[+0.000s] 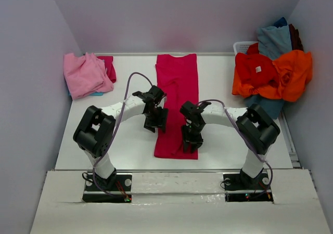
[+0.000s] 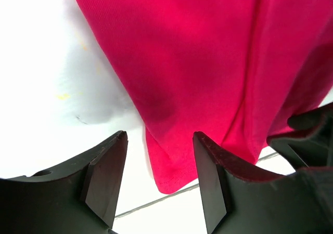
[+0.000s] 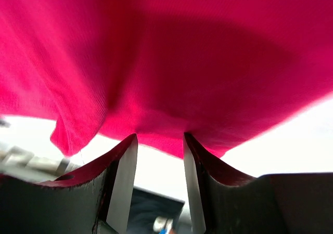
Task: Fold and stack the t-shirts
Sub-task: Fold the tshirt
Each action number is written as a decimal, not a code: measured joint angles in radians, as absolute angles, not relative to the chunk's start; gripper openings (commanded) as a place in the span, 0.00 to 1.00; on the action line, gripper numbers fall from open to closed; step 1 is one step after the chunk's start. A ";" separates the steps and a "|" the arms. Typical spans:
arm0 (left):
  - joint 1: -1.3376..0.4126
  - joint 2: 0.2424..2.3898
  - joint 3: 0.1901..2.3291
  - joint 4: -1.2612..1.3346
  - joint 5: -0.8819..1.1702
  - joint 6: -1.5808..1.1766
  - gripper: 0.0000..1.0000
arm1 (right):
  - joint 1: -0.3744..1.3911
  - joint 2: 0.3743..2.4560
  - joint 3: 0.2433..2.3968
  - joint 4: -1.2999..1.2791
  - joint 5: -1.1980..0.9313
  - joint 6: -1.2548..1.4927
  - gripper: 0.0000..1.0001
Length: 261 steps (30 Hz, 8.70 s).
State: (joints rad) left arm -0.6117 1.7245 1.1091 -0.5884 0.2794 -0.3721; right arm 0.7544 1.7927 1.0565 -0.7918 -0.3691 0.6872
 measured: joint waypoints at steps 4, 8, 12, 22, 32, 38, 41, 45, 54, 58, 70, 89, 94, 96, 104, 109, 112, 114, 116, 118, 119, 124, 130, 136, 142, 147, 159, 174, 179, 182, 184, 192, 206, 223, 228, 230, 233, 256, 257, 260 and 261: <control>-0.612 1.701 1.140 -0.595 0.249 -0.356 0.64 | 0.755 1.814 1.162 -0.853 -0.319 0.677 0.47; -0.612 1.691 1.139 -0.600 0.245 -0.356 0.64 | 0.755 1.816 1.295 -0.894 -0.276 0.667 0.47; -0.612 1.691 1.139 -0.600 0.246 -0.356 0.64 | 0.755 1.819 1.340 -0.912 -0.259 0.659 0.47; -0.612 1.691 1.139 -0.600 0.246 -0.356 0.64 | 0.761 1.873 1.332 -0.942 -0.256 0.651 0.47; -0.612 1.691 1.139 -0.600 0.246 -0.356 0.64 | 0.774 1.878 1.329 -0.944 -0.253 0.645 0.47; -0.612 1.691 1.139 -0.601 0.247 -0.356 0.64 | 0.785 1.934 1.329 -0.942 -0.254 0.638 0.47; -0.612 1.691 1.139 -0.600 0.247 -0.356 0.64 | 0.790 1.966 1.334 -0.943 -0.255 0.632 0.47; -0.612 1.691 1.139 -0.601 0.247 -0.356 0.64 | 0.798 2.010 1.393 -0.966 -0.264 0.625 0.47; -0.611 1.691 1.139 -0.604 0.235 -0.360 0.63 | 0.812 2.067 1.511 -0.968 -0.265 0.618 0.47; -0.611 1.691 1.139 -0.604 0.230 -0.364 0.63 | 0.812 2.069 1.519 -0.968 -0.265 0.617 0.47; -0.609 1.675 1.132 -0.632 0.199 -0.365 0.64 | 0.813 1.991 1.413 -0.957 -0.254 0.634 0.55; -0.593 1.445 0.765 -0.546 0.286 -0.451 0.72 | 0.815 1.698 0.955 -0.733 -0.323 0.792 0.70; -0.536 1.398 0.740 -0.503 0.342 -0.476 0.73 | 0.820 1.608 0.866 -0.646 -0.337 0.843 0.74; -0.504 1.377 0.714 -0.477 0.369 -0.489 0.73 | 0.820 1.587 0.845 -0.619 -0.337 0.862 0.74; -0.399 1.358 0.597 -0.379 0.542 -0.529 0.74 | 0.820 1.546 0.797 -0.537 -0.322 0.941 0.75; -0.369 1.340 0.525 -0.313 0.656 -0.579 0.74 | 0.812 1.473 0.713 -0.459 -0.322 1.031 0.75; -0.354 1.308 0.466 -0.265 0.711 -0.620 0.74 | 0.811 1.399 0.638 -0.420 -0.311 1.100 0.74; -0.348 1.297 0.443 -0.244 0.734 -0.642 0.74 | 0.811 1.345 0.592 -0.412 -0.301 1.139 0.74; -0.345 1.290 0.424 -0.219 0.752 -0.662 0.74 | 0.811 1.298 0.558 -0.409 -0.284 1.177 0.74; -0.345 1.280 0.404 -0.198 0.765 -0.683 0.74 | 0.811 1.256 0.530 -0.410 -0.265 1.206 0.74; -0.345 1.276 0.400 -0.194 0.767 -0.688 0.74 | 0.811 1.228 0.513 -0.410 -0.254 1.219 0.74; -0.338 1.250 0.368 -0.152 0.776 -0.728 0.74 | 0.811 1.182 0.462 -0.349 -0.247 1.274 0.74; -0.321 1.246 0.348 -0.108 0.786 -0.777 0.74 | 0.811 1.223 0.416 -0.126 -0.274 1.326 0.74; -0.294 1.277 0.349 -0.078 0.801 -0.794 0.74 | 0.811 1.267 0.410 -0.017 -0.276 1.344 0.73; -0.273 1.325 0.360 -0.068 0.835 -0.794 0.74 | 0.811 1.246 0.384 0.009 -0.266 1.363 0.73; -0.271 1.376 0.367 -0.043 0.873 -0.793 0.74 | 0.811 1.237 0.374 0.011 -0.262 1.386 0.72; -0.270 1.460 0.421 -0.011 0.897 -0.756 0.72 | 0.811 1.300 0.392 0.035 -0.305 1.415 0.64; -0.260 1.504 0.426 0.001 0.906 -0.722 0.51 | 0.810 1.324 0.365 0.072 -0.335 1.453 0.47; -0.260 1.531 0.441 -0.012 0.903 -0.706 0.45 | 0.810 1.319 0.374 0.038 -0.322 1.443 0.41; -0.260 1.549 0.454 -0.025 0.902 -0.691 0.42 | 0.810 1.309 0.378 0.008 -0.307 1.439 0.40; -0.260 1.555 0.460 -0.031 0.901 -0.685 0.42 | 0.810 1.301 0.380 -0.010 -0.297 1.435 0.40; -0.260 1.563 0.490 -0.073 0.879 -0.650 0.40 | 0.810 1.296 0.409 -0.073 -0.263 1.416 0.40; -0.260 1.575 0.507 -0.094 0.876 -0.625 0.40 | 0.810 1.365 0.464 -0.063 -0.259 1.384 0.41; -0.260 1.589 0.518 -0.109 0.855 -0.605 0.25 | 0.810 1.317 0.437 -0.095 -0.232 1.379 0.28; -0.260 1.593 0.522 -0.115 0.851 -0.596 0.17 | 0.810 1.369 0.489 -0.133 -0.232 1.337 0.17; -0.260 1.598 0.525 -0.118 0.852 -0.593 0.13 | 0.810 1.394 0.515 -0.141 -0.231 1.317 0.14; -0.260 1.599 0.533 -0.127 0.853 -0.585 0.06 | 0.810 1.423 0.547 -0.162 -0.229 1.287 0.10; -0.326 1.352 0.480 -0.229 0.776 -0.561 0.06 | 0.814 1.340 0.685 -0.490 -0.221 1.065 0.07; -0.335 1.340 0.470 -0.229 0.775 -0.566 0.06 | 0.819 1.340 0.689 -0.500 -0.222 1.061 0.07; -0.371 1.307 0.449 -0.239 0.772 -0.587 0.06 | 0.833 1.340 0.696 -0.525 -0.229 1.054 0.07; -0.385 1.294 0.445 -0.243 0.768 -0.596 0.06 | 0.840 1.340 0.700 -0.535 -0.232 1.051 0.07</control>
State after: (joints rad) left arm -0.3855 1.2942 0.4450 -0.2428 0.7677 -0.5957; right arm 0.8402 1.3399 0.6998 -0.5350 -0.2317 1.0512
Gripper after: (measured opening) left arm 0.088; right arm 0.099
